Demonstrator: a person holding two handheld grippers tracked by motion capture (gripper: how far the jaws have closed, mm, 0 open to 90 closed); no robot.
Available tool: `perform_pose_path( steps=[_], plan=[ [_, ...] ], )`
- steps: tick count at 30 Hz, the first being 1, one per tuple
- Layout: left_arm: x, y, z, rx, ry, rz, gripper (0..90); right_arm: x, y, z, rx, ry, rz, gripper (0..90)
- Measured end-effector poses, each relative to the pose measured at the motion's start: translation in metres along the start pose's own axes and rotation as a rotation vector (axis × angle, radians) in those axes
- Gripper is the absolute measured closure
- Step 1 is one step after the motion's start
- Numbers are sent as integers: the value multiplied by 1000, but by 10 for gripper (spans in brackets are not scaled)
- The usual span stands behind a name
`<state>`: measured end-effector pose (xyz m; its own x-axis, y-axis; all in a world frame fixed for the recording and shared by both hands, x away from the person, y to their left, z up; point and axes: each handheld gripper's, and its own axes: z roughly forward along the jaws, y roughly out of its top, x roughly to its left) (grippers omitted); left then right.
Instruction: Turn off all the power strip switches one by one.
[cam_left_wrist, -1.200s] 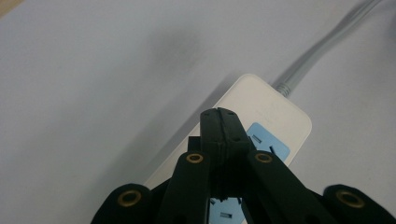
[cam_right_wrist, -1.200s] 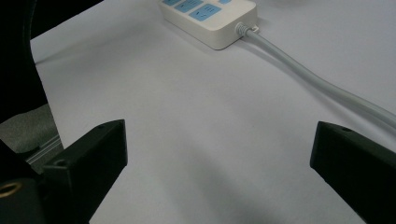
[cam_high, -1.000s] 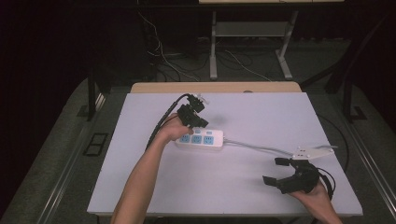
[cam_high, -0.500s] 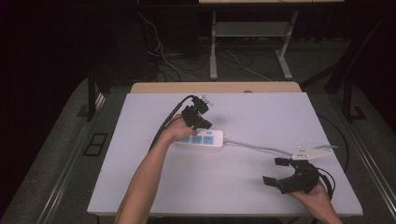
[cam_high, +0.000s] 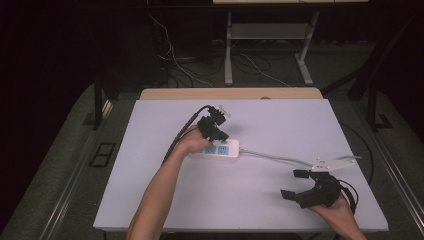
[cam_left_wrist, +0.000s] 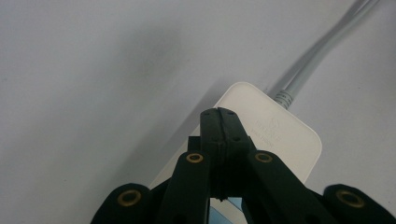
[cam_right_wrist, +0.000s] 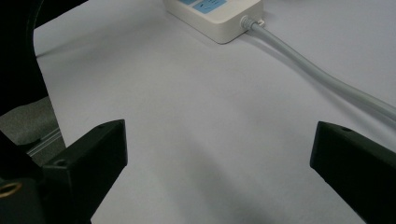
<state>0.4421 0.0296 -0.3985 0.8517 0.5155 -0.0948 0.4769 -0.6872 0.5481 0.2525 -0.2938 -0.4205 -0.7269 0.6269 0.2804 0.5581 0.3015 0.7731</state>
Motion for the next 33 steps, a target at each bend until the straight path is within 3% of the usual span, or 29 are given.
perform_pose_path(
  steps=[33],
  plan=[
    [4, -5, 5, -9, -18, -34, 895, -1, 0, 0, 5, -4, -6, 38]
  ],
)
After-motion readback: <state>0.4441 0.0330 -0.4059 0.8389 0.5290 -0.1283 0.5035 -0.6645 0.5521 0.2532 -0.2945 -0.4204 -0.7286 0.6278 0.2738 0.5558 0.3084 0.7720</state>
